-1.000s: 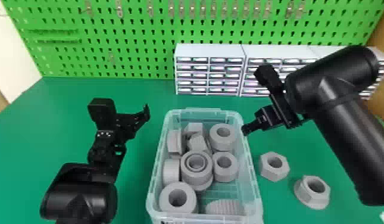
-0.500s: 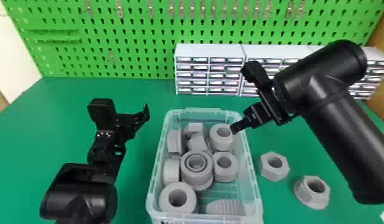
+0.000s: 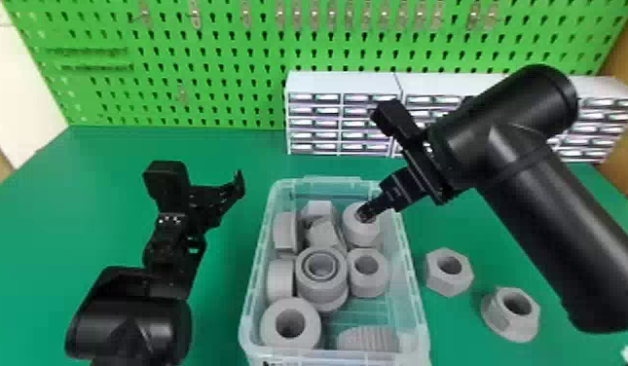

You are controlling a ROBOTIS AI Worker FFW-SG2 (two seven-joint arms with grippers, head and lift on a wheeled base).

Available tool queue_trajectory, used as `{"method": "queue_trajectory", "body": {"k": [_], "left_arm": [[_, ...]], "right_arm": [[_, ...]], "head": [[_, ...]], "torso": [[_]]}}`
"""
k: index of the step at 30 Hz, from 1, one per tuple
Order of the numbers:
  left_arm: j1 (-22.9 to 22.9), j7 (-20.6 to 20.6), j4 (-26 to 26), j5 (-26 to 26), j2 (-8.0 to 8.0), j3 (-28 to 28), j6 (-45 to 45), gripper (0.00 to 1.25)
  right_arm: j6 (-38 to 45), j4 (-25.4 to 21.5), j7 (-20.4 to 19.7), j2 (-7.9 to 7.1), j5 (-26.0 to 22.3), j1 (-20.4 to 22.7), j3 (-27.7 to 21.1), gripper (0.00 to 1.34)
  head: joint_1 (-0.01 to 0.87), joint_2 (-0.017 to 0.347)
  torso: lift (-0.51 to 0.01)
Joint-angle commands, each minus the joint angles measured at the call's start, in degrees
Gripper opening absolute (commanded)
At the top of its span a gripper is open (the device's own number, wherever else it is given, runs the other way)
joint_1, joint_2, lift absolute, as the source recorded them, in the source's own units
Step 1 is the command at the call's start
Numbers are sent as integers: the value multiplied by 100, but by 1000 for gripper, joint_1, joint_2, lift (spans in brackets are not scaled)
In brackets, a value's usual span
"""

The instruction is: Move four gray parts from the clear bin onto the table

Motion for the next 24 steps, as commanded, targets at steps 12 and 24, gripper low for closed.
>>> {"method": "queue_trajectory", "body": {"k": [12, 24], "left_arm": [[-25, 0, 0, -9, 0, 0, 0, 1131], [-34, 0, 0, -9, 0, 0, 0, 1132]], "right_arm": [[-513, 273, 0, 72, -443, -68, 379, 974], [-882, 677, -9, 142, -768, -68, 510, 974]], "head": [[693, 72], [693, 72]], "torso": [[-52], [-52]]}}
